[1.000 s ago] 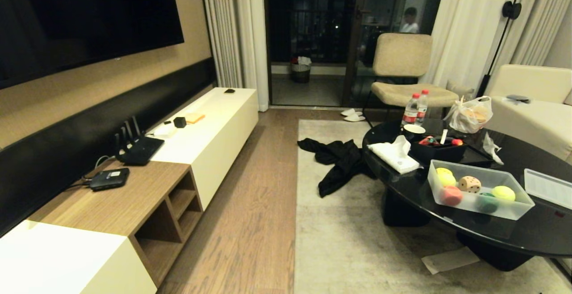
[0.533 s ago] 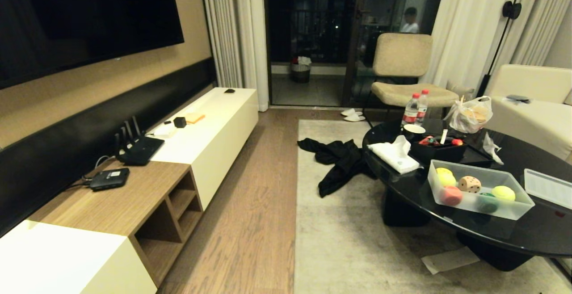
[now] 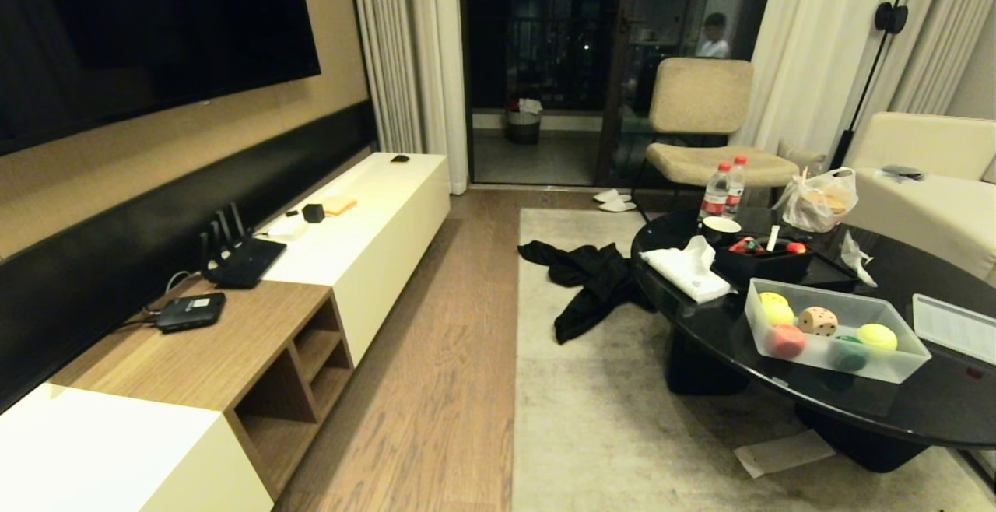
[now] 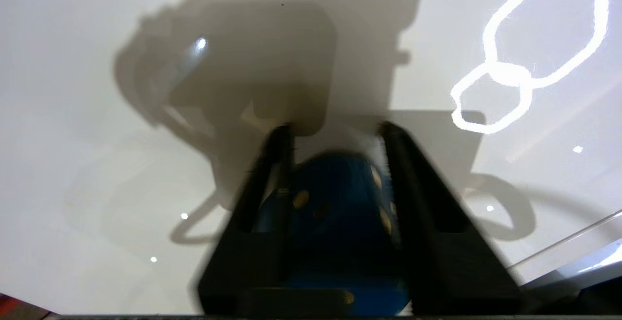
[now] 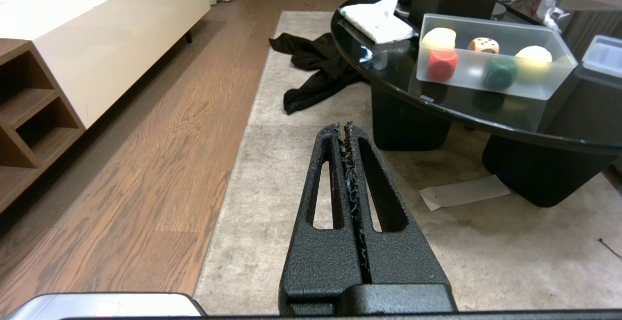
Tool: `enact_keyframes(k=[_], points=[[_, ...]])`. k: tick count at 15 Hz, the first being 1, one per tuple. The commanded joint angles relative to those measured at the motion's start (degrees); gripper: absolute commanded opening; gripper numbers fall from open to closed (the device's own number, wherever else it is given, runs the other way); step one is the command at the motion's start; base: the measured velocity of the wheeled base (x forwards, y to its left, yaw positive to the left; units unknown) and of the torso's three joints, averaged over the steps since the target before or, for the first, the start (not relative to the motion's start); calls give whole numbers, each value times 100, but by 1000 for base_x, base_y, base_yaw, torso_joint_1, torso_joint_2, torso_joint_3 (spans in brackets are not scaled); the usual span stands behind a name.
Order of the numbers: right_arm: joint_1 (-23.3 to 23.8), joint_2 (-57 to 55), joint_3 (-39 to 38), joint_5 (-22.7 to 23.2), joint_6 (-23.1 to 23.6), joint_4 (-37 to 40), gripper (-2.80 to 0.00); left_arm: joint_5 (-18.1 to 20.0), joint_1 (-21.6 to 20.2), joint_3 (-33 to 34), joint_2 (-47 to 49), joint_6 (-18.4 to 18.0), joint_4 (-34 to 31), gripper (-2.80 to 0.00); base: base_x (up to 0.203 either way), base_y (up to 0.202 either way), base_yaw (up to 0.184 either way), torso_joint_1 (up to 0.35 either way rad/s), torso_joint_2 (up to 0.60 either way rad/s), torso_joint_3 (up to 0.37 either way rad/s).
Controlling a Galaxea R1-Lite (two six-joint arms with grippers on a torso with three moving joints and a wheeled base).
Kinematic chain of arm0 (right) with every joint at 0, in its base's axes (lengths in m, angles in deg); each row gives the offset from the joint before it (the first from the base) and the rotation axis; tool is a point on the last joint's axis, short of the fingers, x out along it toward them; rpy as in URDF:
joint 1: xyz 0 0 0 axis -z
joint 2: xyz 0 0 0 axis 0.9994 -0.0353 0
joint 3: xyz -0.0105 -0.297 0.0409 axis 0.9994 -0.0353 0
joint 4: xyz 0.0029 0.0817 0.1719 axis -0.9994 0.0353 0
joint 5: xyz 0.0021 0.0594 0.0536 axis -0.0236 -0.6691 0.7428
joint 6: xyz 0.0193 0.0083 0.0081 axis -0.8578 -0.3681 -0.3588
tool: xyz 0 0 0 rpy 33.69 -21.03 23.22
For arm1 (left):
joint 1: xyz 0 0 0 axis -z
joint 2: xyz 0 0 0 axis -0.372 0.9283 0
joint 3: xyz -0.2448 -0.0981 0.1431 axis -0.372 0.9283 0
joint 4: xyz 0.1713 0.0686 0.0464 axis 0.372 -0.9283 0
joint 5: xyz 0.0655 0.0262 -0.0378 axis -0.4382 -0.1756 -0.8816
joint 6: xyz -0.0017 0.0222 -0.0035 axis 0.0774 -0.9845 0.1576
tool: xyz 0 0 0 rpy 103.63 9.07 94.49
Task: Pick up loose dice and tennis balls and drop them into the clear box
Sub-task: Pick up toys out of the box
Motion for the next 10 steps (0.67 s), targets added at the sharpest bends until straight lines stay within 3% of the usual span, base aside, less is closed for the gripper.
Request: enact_keyframes(k=[1,8,10], points=[[-2,-7,0,-2,-1,-1,-280,4,-2,24,8,-15,-17,-280,0,0,0,0,0,0],[-1,-7,0,0,-1,-1,-280,76,-2,-36,-104,64,-1,-280,0,0,0,0,0,0],[-1,-7,-7,-1,-1,-1,-280,150,6,-45,-231,289,0,-280,0,0,0,0,0,0]])
